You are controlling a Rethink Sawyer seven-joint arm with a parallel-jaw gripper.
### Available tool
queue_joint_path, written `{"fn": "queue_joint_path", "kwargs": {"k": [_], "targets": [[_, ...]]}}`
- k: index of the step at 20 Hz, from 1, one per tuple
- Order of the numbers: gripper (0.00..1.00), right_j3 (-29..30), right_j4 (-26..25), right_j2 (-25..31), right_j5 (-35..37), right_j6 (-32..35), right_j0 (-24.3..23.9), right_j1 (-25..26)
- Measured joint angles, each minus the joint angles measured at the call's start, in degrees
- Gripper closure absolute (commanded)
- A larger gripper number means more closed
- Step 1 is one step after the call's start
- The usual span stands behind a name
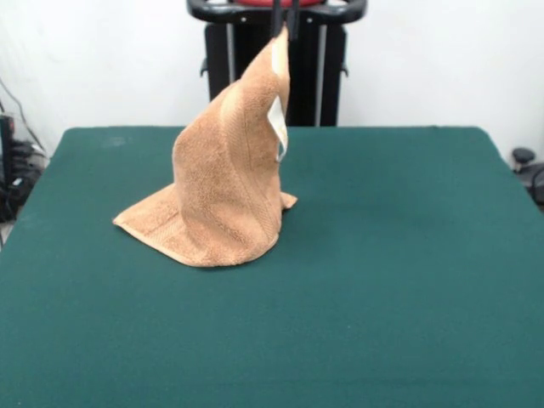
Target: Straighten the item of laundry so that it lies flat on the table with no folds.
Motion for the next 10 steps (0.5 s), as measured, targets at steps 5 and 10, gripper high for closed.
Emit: {"fn": "queue_joint_path", "kwargs": {"k": [5, 10], "targets": [[1.00, 0.63, 0.01, 0.00, -2.55, 0.00, 1.19, 1.22], [1.00, 0.80, 0.01, 0.00, -3.46, 0.00, 2.01, 1.83]]}}
